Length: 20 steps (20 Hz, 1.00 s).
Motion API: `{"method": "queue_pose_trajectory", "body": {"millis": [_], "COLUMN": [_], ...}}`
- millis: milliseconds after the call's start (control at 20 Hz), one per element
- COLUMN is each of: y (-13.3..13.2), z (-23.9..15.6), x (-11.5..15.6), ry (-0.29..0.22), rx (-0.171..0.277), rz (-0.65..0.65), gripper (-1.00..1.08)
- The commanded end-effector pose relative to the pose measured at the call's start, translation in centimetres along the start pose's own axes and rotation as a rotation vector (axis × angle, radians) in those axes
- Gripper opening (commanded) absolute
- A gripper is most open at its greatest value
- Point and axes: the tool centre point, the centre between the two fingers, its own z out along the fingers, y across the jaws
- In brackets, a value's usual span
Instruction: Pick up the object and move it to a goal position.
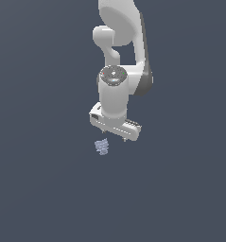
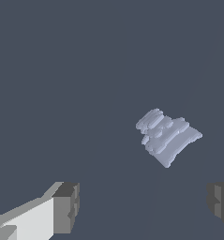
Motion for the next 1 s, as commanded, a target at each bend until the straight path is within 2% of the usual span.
{"method": "queue_pose_trajectory", "body": {"millis": [0,950], "y": [0.4,4.0], "z": [0.6,4.6], "x": [0.3,2.3], "ry": [-0.002,-0.002], "rx": [0.000,-0.014], "rz": [0.082,0.662], "gripper": [1.00,1.00]}}
